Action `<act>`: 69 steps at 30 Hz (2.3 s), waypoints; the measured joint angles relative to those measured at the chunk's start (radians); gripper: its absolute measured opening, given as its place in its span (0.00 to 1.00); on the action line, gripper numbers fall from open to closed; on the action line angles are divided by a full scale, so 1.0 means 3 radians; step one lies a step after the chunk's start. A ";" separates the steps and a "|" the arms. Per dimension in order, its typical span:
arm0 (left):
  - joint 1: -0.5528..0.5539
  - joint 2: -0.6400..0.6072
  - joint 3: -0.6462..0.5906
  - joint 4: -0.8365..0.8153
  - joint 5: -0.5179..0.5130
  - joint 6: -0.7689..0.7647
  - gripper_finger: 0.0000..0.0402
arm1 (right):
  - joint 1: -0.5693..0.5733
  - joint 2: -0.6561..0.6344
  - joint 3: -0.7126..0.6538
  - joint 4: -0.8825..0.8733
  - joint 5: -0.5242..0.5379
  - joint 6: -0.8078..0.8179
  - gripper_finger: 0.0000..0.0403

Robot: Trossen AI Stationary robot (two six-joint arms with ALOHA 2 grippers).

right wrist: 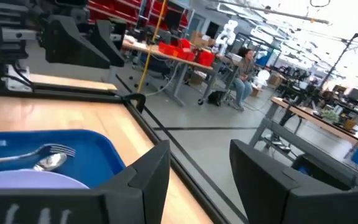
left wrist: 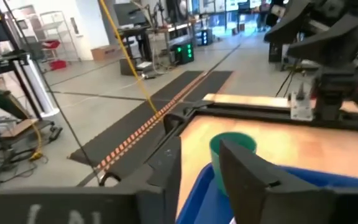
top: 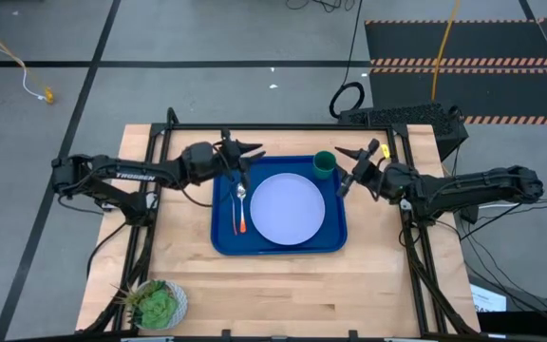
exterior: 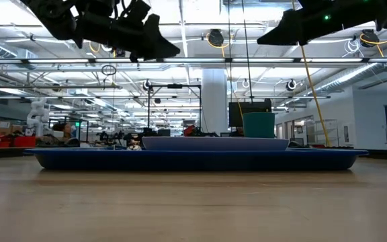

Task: Pick and place plate/cup/fork/spoon on tray
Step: Put the orange fork to the left of the orange spoon on the blue serving tray

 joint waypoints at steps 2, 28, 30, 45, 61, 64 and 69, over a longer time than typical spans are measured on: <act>-0.0029 0.0000 0.0001 0.0017 -0.0002 -0.0033 0.32 | 0.0000 0.0000 0.0000 0.0036 -0.0067 -0.0001 0.40; 0.0126 0.0000 0.0652 -0.2585 -0.1051 -0.1539 0.37 | 0.0005 0.0000 0.0000 -0.0157 -0.0160 0.0332 0.40; 0.0112 0.0000 0.0665 -0.2655 -0.1145 -0.1645 0.37 | 0.0005 0.0000 0.0000 -0.0154 -0.0160 0.0316 0.40; 0.0343 0.0340 0.0666 -0.2991 -0.0854 -0.1862 0.37 | 0.0003 -0.0001 0.0000 0.0102 -0.0158 0.0253 0.40; 0.0481 0.0626 0.0664 -0.3369 -0.0063 -0.2189 0.37 | 0.0001 0.0000 0.0000 0.0102 -0.0149 -0.0018 0.40; 0.0393 0.0563 0.0678 -0.3586 -0.0102 -0.2330 0.37 | -0.0001 0.0000 0.0000 0.0101 -0.0148 -0.0128 0.40; 0.0232 0.0570 0.0730 -0.4105 -0.0292 -0.2621 0.33 | -0.0023 -0.0001 0.0001 0.0229 -0.0147 -0.0291 0.40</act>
